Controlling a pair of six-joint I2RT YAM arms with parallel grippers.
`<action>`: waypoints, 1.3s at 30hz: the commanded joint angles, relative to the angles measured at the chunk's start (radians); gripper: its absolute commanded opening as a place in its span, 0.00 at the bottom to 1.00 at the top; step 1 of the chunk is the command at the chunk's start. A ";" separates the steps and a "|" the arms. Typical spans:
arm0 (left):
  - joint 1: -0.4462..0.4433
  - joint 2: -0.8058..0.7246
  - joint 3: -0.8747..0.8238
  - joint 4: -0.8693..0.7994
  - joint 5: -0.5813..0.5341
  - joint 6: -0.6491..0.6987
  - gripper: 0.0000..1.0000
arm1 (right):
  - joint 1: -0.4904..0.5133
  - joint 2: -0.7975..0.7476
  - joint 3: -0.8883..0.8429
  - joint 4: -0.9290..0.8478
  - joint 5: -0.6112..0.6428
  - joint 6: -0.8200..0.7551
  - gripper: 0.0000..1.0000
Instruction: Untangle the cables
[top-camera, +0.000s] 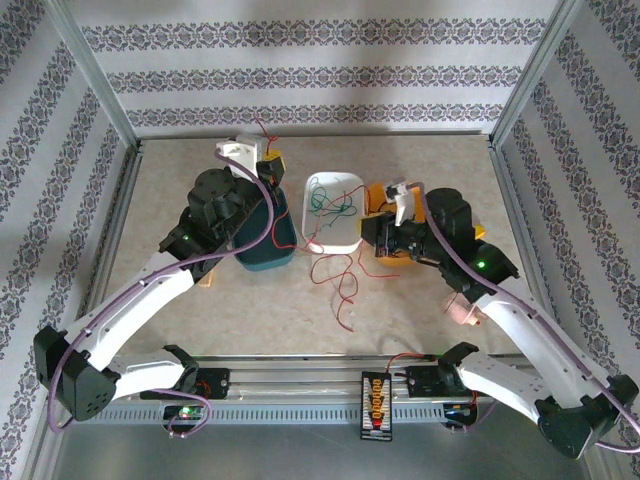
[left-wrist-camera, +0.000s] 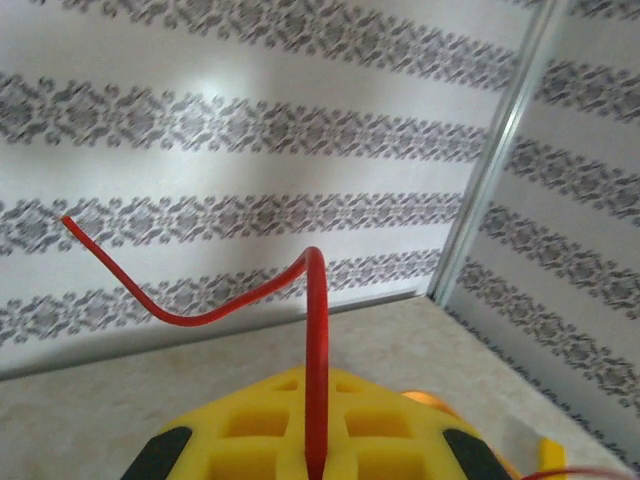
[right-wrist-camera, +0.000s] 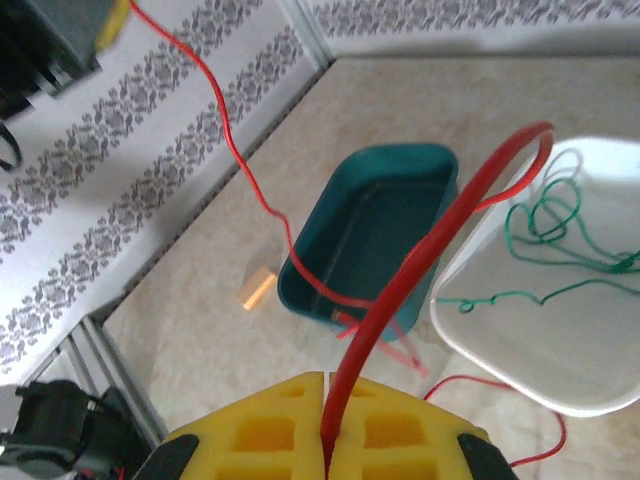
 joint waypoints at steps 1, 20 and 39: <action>0.035 -0.037 -0.010 0.033 -0.022 -0.025 0.00 | -0.012 -0.024 0.042 -0.007 0.025 -0.010 0.00; 0.192 0.098 0.020 0.083 0.012 0.057 0.00 | 0.000 -0.072 0.006 0.033 0.011 0.034 0.00; 0.199 0.405 -0.152 0.114 -0.037 -0.211 0.14 | 0.026 -0.055 0.013 0.006 0.016 0.021 0.00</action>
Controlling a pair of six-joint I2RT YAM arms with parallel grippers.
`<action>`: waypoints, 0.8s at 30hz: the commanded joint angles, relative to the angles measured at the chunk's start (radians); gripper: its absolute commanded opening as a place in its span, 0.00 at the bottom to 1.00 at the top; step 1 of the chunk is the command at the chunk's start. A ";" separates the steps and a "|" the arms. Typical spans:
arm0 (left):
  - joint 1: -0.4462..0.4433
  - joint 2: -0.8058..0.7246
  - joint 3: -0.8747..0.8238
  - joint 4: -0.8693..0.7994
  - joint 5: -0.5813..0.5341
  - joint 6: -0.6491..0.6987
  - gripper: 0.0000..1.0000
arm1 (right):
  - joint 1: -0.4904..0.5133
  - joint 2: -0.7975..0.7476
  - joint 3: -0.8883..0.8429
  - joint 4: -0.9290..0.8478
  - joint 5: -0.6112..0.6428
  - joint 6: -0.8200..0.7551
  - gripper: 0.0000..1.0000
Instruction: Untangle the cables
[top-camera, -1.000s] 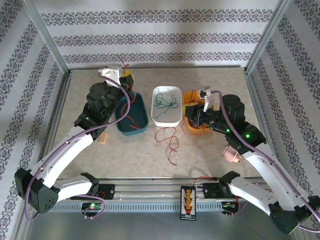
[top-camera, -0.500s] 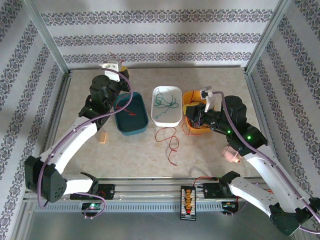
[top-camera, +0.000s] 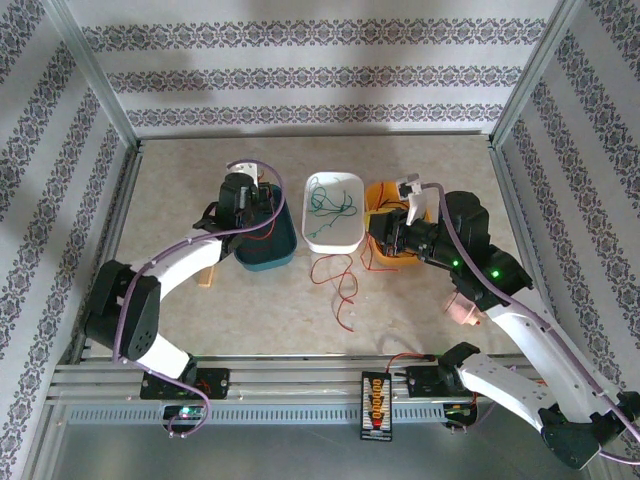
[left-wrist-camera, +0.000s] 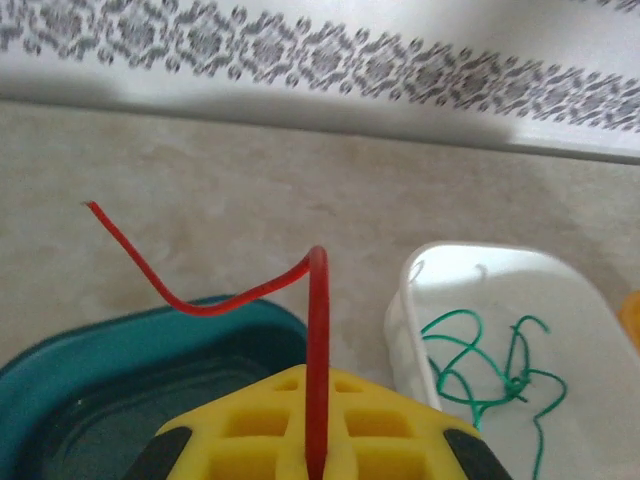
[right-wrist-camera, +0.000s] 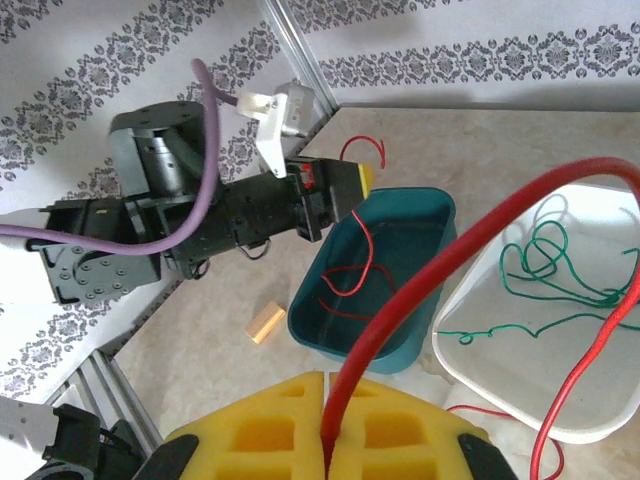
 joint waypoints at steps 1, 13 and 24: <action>0.009 0.047 0.003 0.012 -0.025 -0.070 0.22 | 0.018 0.003 0.006 -0.005 -0.005 -0.007 0.00; 0.005 -0.112 0.110 -0.156 -0.235 -0.112 0.79 | 0.088 0.090 0.026 0.020 -0.005 -0.014 0.00; 0.003 -0.433 -0.180 -0.420 -0.522 -0.377 0.80 | 0.187 0.466 0.217 0.187 -0.090 0.003 0.00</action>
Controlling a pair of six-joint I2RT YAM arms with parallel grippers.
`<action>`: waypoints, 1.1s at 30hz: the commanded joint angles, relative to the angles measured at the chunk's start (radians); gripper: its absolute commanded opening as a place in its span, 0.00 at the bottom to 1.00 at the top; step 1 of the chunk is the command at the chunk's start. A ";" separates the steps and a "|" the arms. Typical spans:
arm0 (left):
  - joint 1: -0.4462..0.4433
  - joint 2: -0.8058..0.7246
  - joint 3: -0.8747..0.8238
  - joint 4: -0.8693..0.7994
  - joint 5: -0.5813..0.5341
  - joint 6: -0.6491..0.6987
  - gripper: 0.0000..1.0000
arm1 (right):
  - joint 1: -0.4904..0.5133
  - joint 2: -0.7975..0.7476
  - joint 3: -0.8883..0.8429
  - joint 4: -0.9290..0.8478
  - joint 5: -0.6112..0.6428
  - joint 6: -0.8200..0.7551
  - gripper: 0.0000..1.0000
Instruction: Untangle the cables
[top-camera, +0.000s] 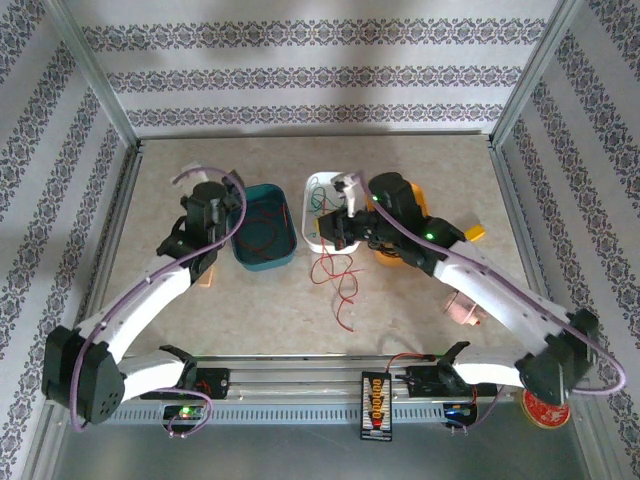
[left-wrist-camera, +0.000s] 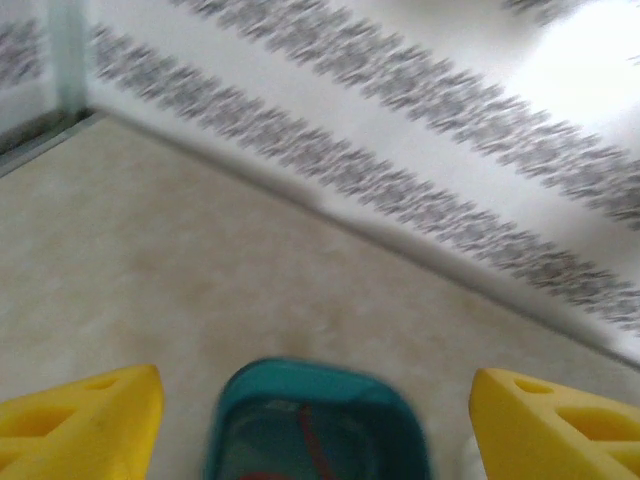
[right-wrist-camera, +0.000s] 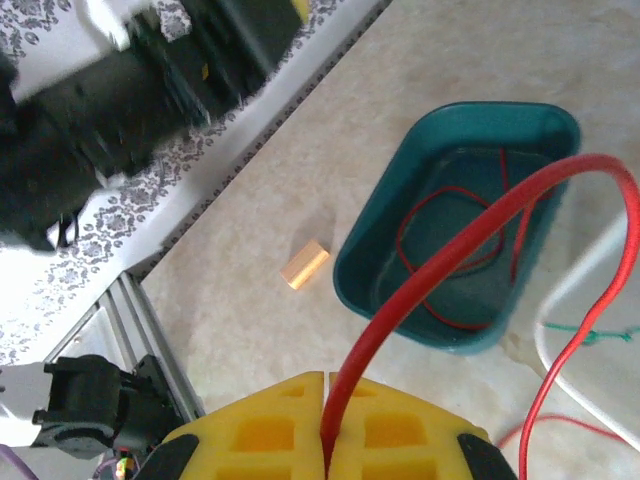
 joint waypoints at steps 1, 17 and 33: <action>0.001 -0.059 -0.089 -0.206 -0.105 -0.145 0.80 | 0.025 0.096 0.100 0.105 -0.051 0.007 0.00; 0.000 -0.196 -0.124 -0.272 -0.134 -0.135 0.81 | 0.036 0.742 0.604 0.136 -0.074 0.062 0.00; -0.033 -0.106 -0.124 -0.093 0.055 0.019 0.80 | 0.064 0.426 0.223 0.056 0.424 0.031 0.54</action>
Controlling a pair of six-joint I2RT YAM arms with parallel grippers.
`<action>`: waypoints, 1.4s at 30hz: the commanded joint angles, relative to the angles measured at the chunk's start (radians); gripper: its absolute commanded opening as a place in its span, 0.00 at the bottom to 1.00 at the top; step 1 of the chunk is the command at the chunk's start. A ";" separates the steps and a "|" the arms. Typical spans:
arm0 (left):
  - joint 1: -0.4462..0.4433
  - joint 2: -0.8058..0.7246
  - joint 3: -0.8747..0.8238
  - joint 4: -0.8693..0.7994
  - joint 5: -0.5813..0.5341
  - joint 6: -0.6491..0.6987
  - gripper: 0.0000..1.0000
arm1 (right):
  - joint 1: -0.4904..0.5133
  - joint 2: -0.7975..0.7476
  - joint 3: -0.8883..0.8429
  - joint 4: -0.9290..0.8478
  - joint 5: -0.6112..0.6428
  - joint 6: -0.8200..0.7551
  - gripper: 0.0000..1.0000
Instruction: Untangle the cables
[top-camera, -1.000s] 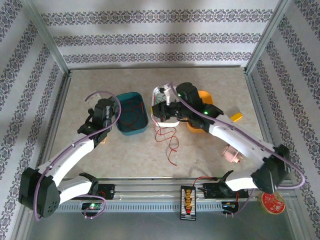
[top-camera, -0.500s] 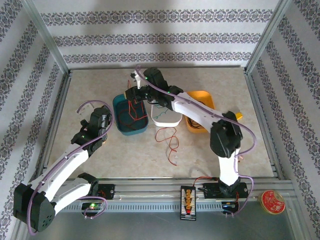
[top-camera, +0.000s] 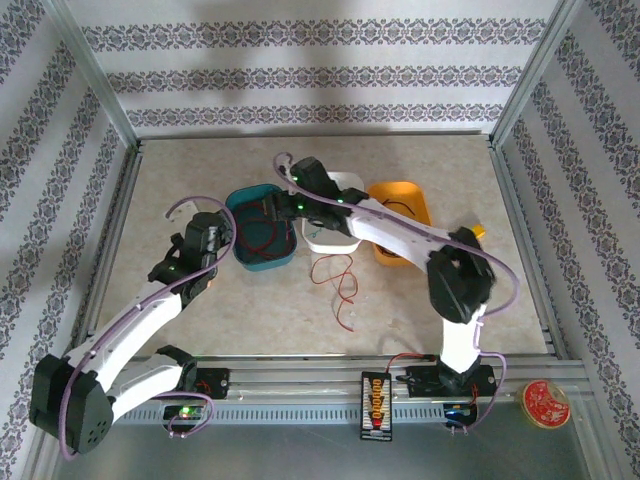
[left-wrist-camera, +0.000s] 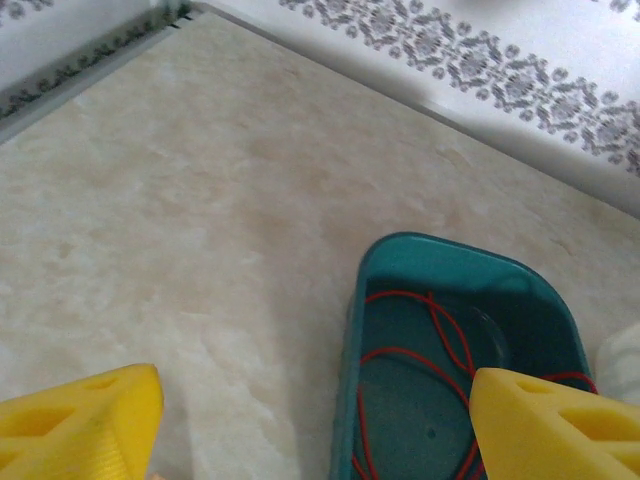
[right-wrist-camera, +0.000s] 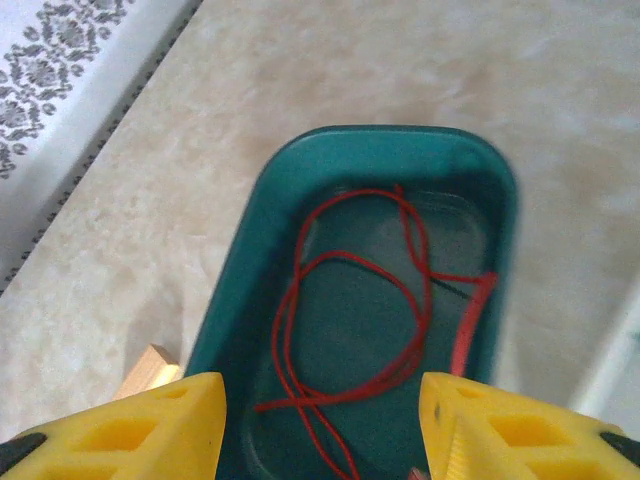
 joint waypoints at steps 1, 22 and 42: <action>-0.029 0.032 0.022 0.094 0.070 0.070 0.80 | 0.010 -0.158 -0.149 -0.021 0.105 -0.022 0.54; -0.223 0.275 0.127 0.236 0.085 0.183 0.81 | 0.017 -0.292 -0.601 -0.181 0.153 -0.037 0.56; -0.223 0.232 0.106 0.221 0.033 0.191 0.82 | 0.036 -0.207 -0.614 -0.167 0.183 -0.034 0.00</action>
